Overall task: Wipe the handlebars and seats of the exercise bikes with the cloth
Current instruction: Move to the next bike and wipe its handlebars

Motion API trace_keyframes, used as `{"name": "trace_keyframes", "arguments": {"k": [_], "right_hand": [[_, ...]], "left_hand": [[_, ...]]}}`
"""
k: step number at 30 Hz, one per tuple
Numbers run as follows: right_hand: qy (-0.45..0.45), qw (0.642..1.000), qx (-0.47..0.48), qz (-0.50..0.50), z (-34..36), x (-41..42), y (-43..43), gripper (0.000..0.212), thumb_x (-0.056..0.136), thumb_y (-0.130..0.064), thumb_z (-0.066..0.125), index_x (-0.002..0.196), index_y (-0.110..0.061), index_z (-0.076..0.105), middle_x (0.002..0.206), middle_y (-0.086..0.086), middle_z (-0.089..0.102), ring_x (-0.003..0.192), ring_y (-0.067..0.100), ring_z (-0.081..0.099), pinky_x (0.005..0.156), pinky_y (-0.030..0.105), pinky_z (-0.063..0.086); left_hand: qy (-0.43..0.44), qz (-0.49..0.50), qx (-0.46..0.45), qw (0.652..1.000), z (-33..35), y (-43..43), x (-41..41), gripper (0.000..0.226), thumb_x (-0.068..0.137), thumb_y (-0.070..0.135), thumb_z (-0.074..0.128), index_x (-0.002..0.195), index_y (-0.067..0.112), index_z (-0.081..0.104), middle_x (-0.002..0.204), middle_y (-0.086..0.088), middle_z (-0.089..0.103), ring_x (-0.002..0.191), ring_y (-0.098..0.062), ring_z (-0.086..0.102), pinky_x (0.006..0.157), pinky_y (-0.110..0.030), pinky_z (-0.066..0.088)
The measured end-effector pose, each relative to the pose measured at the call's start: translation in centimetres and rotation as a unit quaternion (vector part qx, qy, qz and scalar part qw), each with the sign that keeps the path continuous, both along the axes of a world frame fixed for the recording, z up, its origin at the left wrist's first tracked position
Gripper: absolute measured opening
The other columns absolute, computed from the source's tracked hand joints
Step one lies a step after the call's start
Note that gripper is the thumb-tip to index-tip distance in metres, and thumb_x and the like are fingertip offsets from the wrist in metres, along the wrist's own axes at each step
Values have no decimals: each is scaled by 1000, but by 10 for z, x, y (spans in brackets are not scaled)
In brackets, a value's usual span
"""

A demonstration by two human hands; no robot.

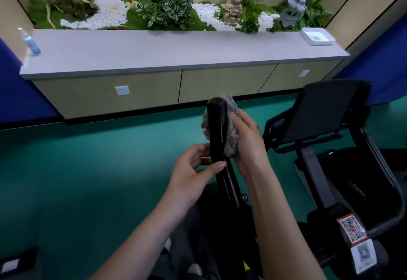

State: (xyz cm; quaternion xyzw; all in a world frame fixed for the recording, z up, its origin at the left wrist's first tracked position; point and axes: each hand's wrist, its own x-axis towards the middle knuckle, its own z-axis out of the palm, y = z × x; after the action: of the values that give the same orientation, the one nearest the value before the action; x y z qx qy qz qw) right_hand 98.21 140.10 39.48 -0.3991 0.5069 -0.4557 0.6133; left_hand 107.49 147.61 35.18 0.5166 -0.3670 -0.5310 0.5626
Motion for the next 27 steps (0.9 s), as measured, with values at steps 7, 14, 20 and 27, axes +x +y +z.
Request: {"name": "trace_keyframes", "arguments": {"k": [7, 14, 20, 27], "right_hand": [[78, 995, -52, 34, -4, -8, 13, 25, 101, -13, 37, 105, -9, 61, 86, 10, 74, 87, 31, 69, 87, 49, 54], [41, 998, -6, 51, -6, -13, 23, 29, 102, -13, 35, 111, -6, 61, 95, 12, 74, 92, 25, 71, 85, 34, 56], [89, 995, 0, 43, -9, -18, 31, 30, 102, -13, 34, 118, 0, 56, 112, 22, 66, 107, 33, 63, 97, 45, 49], [132, 990, 8, 51, -14, -35, 55, 25, 100, -12, 41, 102, -15, 66, 105, 15, 69, 104, 32, 64, 96, 49, 47]], "left_hand": [[2, 14, 11, 1000, 0, 2, -1, 30, 73, -3, 73, 93, 19, 63, 89, 4, 69, 81, -1, 64, 84, -17, 48], [53, 13, 27, 998, 0, 3, 0, 36, 74, -12, 68, 102, 9, 59, 88, -2, 68, 77, -4, 64, 74, -14, 49], [46, -13, 23, 999, -1, 10, 6, 37, 75, -12, 67, 106, 7, 58, 95, -4, 66, 79, -3, 64, 75, -14, 49], [19, 6, 15, 1000, 1, 10, 4, 40, 73, -10, 69, 110, -2, 58, 90, -8, 65, 76, -6, 62, 78, -16, 50]]}}
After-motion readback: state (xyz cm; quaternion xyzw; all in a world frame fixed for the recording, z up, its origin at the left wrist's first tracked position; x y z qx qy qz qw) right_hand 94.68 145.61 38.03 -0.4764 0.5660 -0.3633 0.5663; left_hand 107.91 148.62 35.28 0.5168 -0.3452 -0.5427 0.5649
